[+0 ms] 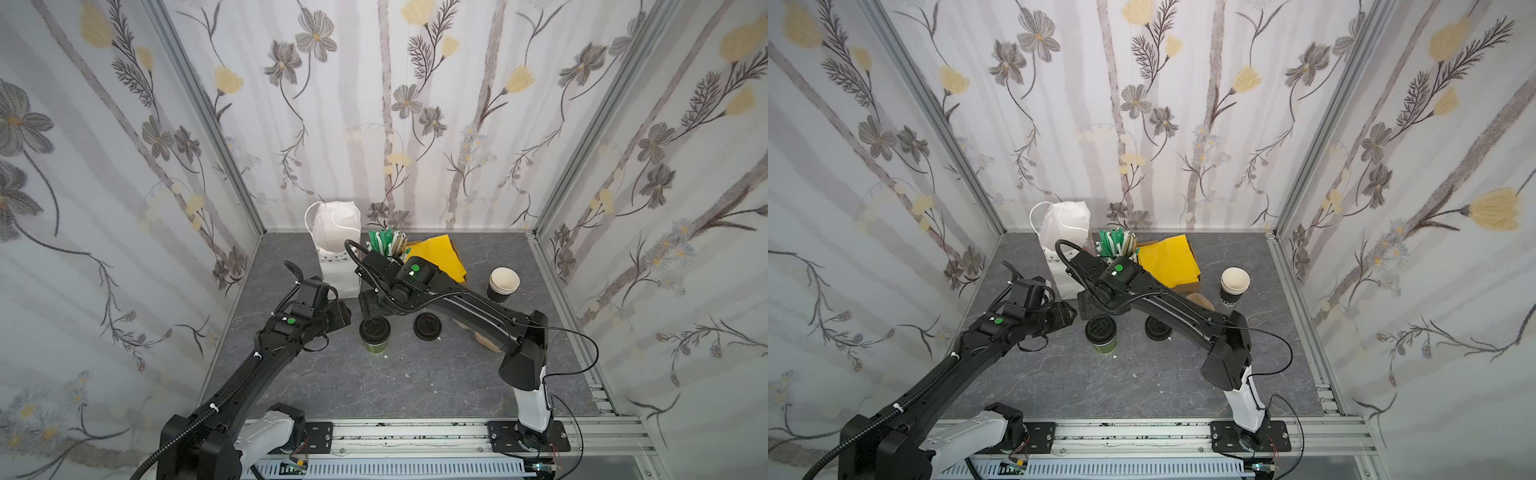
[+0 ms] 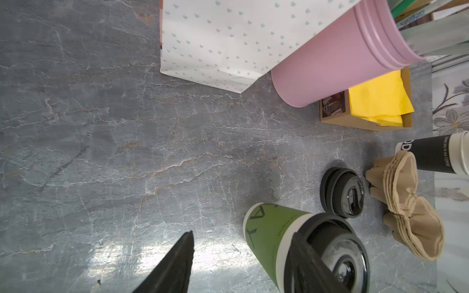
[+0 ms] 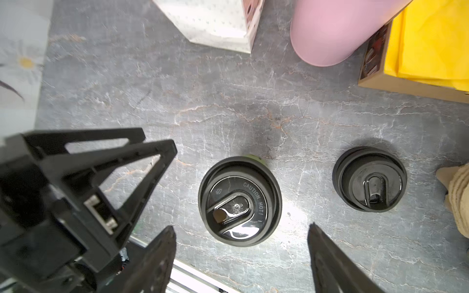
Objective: Pack a coffee takeout order
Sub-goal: Place the lid on the coffee cup, then close the lid on the coffee cup.
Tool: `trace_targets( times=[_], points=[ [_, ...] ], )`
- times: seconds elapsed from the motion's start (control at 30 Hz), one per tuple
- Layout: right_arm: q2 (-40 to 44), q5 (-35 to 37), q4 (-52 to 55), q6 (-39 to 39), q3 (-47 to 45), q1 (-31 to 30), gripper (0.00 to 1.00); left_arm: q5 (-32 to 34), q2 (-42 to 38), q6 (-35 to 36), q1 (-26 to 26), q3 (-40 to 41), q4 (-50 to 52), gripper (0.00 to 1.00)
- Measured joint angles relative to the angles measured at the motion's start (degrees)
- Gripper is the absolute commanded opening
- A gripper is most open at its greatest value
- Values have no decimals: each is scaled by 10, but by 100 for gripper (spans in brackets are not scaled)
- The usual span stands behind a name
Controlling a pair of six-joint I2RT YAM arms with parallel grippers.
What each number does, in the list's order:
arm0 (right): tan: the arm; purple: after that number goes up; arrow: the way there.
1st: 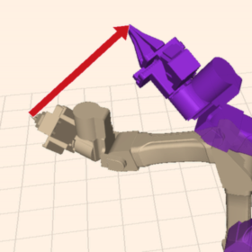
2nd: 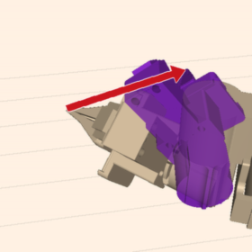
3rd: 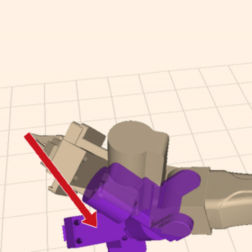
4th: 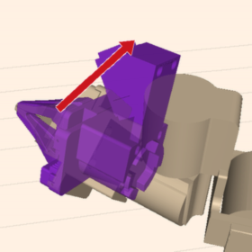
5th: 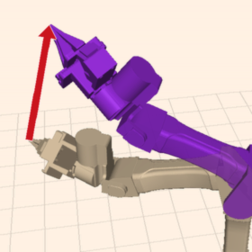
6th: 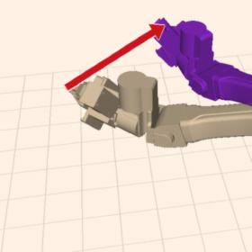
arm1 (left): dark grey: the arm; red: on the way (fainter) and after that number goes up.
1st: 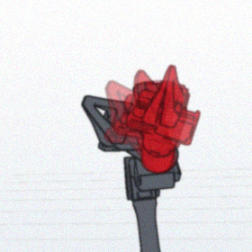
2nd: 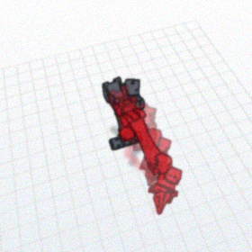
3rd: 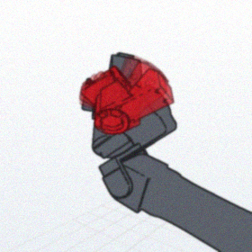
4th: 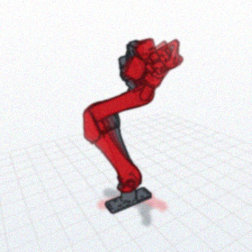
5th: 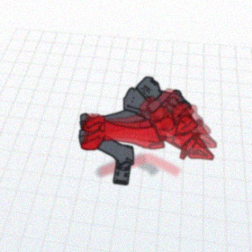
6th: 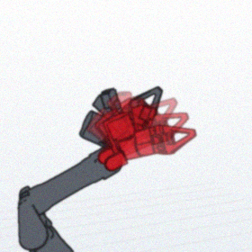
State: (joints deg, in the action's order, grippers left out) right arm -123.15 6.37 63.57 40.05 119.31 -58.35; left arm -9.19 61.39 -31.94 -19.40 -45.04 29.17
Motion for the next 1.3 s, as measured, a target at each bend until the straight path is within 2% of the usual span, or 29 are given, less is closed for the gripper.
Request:
trace_targets(
  times=[0.33,0.53,0.83,0.97,1.3],
  points=[
    [60,-35,-106,19,-128,23,60,-65,-30,-28,0,31,0,63],
    [73,-71,-174,25,-162,38,53,-76,-45,-47,0,42,-2,62],
    [98,-106,-209,23,-216,58,52,-112,-46,-57,0,55,-3,62],
    [113,-110,-224,17,-255,69,47,-121,-30,-56,-12,41,-8,61],
    [116,-139,-234,9,-288,73,43,-119,-19,-57,-14,52,-11,59]
  ],
)
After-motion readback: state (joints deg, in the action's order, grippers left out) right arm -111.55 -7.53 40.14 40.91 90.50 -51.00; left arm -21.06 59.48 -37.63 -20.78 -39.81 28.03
